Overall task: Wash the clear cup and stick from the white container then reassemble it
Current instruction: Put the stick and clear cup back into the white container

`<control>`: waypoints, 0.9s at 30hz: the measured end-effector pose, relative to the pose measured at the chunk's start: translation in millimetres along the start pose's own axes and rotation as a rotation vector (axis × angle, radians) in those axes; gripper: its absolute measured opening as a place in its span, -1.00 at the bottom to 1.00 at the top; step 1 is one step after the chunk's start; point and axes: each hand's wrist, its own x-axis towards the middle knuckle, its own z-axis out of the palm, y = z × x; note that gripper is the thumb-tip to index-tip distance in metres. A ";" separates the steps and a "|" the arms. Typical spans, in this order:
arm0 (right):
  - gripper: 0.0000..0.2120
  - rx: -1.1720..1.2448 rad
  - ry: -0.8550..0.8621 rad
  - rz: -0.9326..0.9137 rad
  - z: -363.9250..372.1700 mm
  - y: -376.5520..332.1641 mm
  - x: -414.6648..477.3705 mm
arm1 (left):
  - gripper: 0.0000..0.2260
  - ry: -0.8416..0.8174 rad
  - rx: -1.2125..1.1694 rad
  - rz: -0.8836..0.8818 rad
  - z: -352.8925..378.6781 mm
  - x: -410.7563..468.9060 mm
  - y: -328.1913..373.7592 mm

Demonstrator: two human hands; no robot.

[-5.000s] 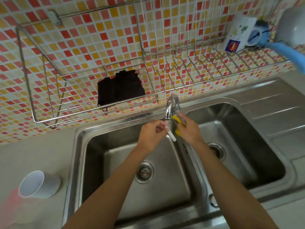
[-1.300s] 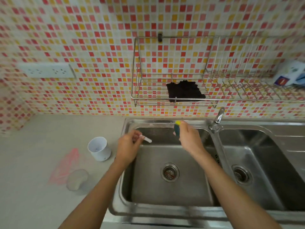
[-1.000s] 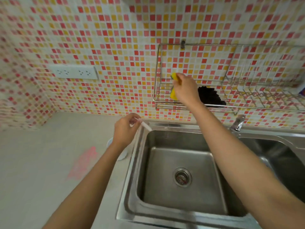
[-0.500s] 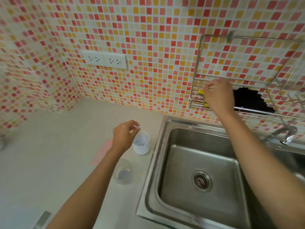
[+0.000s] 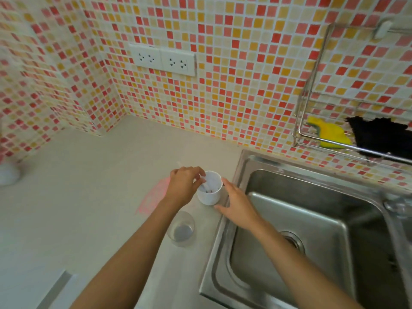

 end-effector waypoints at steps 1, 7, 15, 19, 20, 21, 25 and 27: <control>-0.14 0.051 -0.013 0.023 6.0 1.2 6.0 | -0.90 0.001 -0.009 -0.003 0.2 1.2 -2.3; -0.22 0.187 0.051 0.032 16.0 -1.1 24.8 | -0.88 -0.009 0.013 0.028 1.7 6.0 -8.1; -0.31 0.248 0.112 0.047 22.0 -1.8 22.2 | -0.87 0.022 0.030 0.051 5.7 8.7 -4.3; -0.33 0.262 0.106 0.058 23.4 -2.5 22.1 | -0.85 -0.007 0.075 0.093 2.8 14.1 -1.7; -0.33 0.266 0.104 0.062 23.3 -3.5 22.5 | -0.84 -0.023 0.087 0.103 2.3 15.2 -0.4; -0.33 0.271 0.103 0.067 23.2 -4.2 22.8 | -0.83 -0.035 0.093 0.110 2.1 16.3 1.0; -0.33 0.297 0.095 0.070 25.1 -2.8 22.4 | -0.81 -0.073 0.151 0.153 6.7 18.4 9.4; -0.31 0.307 0.091 0.081 26.8 -0.8 23.4 | -0.80 -0.088 0.165 0.160 11.1 18.5 12.7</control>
